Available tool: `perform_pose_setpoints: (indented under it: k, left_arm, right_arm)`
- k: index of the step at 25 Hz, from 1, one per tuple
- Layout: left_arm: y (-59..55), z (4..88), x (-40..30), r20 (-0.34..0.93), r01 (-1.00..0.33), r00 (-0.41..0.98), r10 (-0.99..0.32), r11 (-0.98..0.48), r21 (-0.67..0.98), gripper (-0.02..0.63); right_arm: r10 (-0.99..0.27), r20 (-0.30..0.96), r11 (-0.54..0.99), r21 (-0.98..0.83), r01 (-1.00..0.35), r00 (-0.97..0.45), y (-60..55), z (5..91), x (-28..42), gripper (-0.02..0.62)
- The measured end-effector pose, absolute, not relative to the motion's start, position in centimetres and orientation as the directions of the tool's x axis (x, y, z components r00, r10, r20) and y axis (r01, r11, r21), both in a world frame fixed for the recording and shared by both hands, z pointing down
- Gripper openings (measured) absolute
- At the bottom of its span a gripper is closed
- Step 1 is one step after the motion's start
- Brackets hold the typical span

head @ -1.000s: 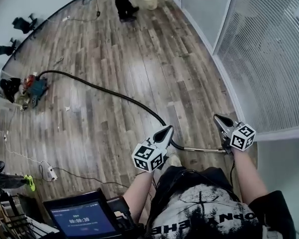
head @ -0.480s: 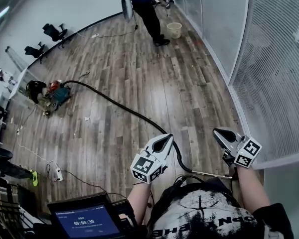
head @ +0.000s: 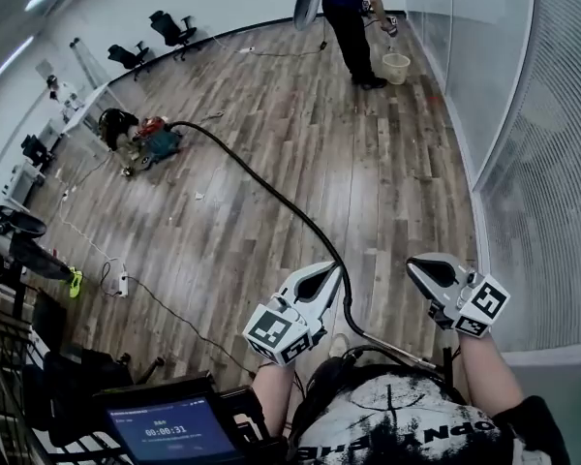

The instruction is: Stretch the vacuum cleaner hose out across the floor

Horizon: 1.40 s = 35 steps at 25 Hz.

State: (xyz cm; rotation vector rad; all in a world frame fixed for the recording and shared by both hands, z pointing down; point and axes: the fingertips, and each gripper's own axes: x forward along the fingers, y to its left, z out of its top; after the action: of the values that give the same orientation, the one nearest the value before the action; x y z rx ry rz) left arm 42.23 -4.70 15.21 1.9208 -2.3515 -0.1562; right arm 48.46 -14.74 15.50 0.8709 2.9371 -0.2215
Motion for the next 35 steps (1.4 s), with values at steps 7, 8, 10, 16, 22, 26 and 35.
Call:
perform_pose_setpoints:
  k: [7, 8, 10, 16, 22, 26, 35]
  left_arm:
    - [-7.8, 14.2, 48.4, 0.033, -0.950, -0.279, -0.960, 0.281, 0.137, 0.000]
    - [-7.6, 14.6, 48.4, 0.039, -0.947, -0.286, -0.957, 0.289, 0.143, 0.000]
    - [-7.2, 15.3, 48.1, 0.049, -0.943, -0.296, -0.954, 0.300, 0.147, 0.000]
    - [-8.0, 15.2, 48.1, 0.054, -0.943, -0.299, -0.953, 0.303, 0.136, 0.000]
    - [-9.7, 14.6, 48.6, 0.051, -0.957, -0.257, -0.965, 0.261, 0.122, 0.000]
    - [-10.0, 14.6, 48.6, 0.054, -0.959, -0.252, -0.966, 0.257, 0.121, 0.000]
    - [-9.2, 15.1, 48.4, 0.048, -0.950, -0.271, -0.961, 0.275, 0.144, 0.000]
  right_arm:
    - [0.633, -0.051, 0.773, -0.023, 0.634, -0.773, -15.4, 14.5, 52.6, 0.007]
    - [0.636, -0.055, 0.770, -0.017, 0.637, -0.770, -15.2, 14.6, 52.5, 0.006]
    - [0.637, -0.057, 0.770, -0.011, 0.638, -0.769, -15.0, 14.7, 51.9, 0.007]
    - [0.604, -0.015, 0.796, -0.042, 0.604, -0.797, -16.2, 15.7, 51.6, 0.007]
    - [0.592, -0.013, 0.806, -0.001, 0.592, -0.806, -16.6, 15.1, 51.3, 0.006]
    - [0.595, -0.006, 0.804, 0.014, 0.594, -0.804, -16.4, 15.2, 51.1, 0.006]
    - [0.605, 0.003, 0.795, 0.055, 0.604, -0.796, -16.0, 15.3, 51.1, 0.006]
